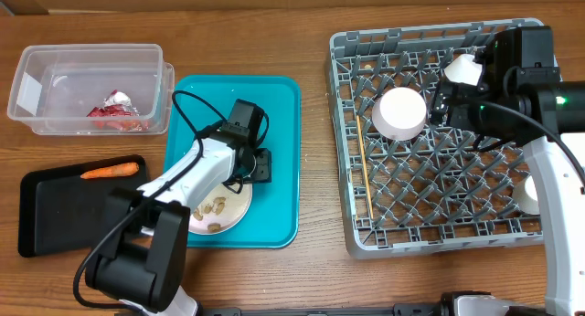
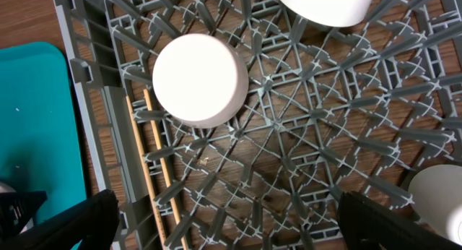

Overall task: Sort waste into correct bins and load items into the dishwasher
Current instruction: 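Reach the left gripper to the white plate rim and grasp it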

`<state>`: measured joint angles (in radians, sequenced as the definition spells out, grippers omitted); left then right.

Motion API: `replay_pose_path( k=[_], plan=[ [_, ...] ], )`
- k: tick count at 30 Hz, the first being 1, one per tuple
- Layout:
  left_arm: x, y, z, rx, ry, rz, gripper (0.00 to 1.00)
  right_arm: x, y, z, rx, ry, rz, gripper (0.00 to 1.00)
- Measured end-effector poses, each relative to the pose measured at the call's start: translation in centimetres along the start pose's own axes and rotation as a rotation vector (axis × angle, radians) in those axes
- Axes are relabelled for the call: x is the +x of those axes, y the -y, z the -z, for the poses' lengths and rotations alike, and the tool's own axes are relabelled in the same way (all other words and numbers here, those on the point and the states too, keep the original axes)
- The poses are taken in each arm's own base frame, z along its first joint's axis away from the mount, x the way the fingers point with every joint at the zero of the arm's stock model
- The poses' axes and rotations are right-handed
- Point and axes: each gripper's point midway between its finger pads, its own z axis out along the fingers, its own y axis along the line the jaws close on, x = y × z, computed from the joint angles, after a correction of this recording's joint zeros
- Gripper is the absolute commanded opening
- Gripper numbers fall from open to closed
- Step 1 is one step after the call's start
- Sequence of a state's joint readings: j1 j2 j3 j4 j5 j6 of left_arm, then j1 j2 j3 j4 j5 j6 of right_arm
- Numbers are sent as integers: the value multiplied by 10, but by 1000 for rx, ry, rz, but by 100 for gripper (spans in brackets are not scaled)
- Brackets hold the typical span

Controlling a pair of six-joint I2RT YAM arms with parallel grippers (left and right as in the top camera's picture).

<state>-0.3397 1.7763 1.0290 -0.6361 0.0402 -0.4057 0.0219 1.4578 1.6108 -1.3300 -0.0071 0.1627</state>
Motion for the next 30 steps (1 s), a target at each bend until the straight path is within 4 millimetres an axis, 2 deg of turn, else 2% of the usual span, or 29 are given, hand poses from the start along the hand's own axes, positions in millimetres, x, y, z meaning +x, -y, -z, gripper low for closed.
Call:
replay_pose_path(
  k=[2,3,4,5,6,9,14,30],
  plan=[
    [-3,0,-1,-2,14,11,34,1,0,0,1,-4,-1,100],
    [-4,0,-1,-1,18,12,27,1,0,0,1,-6,-1,100],
    [-6,1,-1,3,25,12,13,2,0,0,2,-7,0,100],
    [-8,2,-1,5,32,13,5,2,0,0,2,-7,-1,100],
    [-9,2,-2,4,35,18,4,2,1,0,2,-8,-1,100],
    [-16,2,2,-9,55,19,4,2,1,0,2,-9,-1,100],
    [-13,-3,6,-45,30,18,4,2,1,0,2,-10,0,100],
    [20,-18,23,-164,-137,-10,4,4,1,0,4,-16,2,100]
  ],
)
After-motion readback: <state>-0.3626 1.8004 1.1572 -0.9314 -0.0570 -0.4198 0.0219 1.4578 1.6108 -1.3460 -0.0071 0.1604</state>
